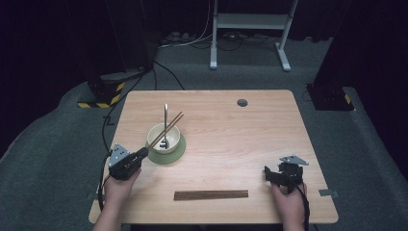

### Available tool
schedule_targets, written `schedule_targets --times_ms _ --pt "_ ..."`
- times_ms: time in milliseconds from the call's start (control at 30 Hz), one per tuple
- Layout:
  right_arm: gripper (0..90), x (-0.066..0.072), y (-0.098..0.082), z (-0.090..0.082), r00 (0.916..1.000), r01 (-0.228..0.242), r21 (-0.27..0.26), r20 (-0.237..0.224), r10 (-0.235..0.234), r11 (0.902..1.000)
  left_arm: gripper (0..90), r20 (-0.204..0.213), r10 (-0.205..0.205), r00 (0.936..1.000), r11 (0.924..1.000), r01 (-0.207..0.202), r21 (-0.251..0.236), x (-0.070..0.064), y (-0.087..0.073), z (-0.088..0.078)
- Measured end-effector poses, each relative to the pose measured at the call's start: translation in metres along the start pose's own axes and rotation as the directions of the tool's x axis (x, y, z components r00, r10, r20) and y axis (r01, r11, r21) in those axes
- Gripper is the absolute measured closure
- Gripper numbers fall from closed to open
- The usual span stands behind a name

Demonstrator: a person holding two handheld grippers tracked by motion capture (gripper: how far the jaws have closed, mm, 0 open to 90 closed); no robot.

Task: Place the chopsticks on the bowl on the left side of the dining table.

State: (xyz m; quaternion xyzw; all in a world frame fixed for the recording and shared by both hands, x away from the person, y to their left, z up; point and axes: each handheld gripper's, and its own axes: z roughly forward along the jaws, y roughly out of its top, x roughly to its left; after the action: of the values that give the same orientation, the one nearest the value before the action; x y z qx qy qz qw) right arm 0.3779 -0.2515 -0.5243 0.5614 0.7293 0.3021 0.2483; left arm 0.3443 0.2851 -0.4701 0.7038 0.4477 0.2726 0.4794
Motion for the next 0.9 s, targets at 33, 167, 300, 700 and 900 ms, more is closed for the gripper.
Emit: schedule_targets --times_ms 33,167,300,700,900 --pt "14.9 0.000 0.000 0.000 1.0000 0.000 0.000 0.000 0.000 1.0000 83.9 0.000 0.003 1.0000 1.0000 -0.003 0.003 0.000 0.000 0.001" --pt "15.0 0.000 0.000 0.000 1.0000 0.000 0.000 0.000 0.000 1.0000 83.8 0.000 -0.004 1.0000 0.9999 0.004 0.016 0.001 -0.003 0.006" --pt "15.0 0.000 0.000 0.000 1.0000 -0.001 0.001 -0.001 0.001 1.0000 83.8 -0.001 -0.003 1.0000 0.9996 0.003 0.026 0.001 -0.005 0.009" --pt "15.0 0.000 0.000 0.000 1.0000 0.000 0.000 0.000 0.000 1.0000 83.3 -0.007 0.016 0.9998 0.9987 -0.015 0.049 0.000 -0.006 0.014" --pt "15.0 0.000 0.000 0.000 1.0000 0.000 0.000 0.001 0.000 1.0000 78.2 -0.008 0.017 0.9998 0.9984 -0.016 0.053 -0.002 -0.004 0.011"
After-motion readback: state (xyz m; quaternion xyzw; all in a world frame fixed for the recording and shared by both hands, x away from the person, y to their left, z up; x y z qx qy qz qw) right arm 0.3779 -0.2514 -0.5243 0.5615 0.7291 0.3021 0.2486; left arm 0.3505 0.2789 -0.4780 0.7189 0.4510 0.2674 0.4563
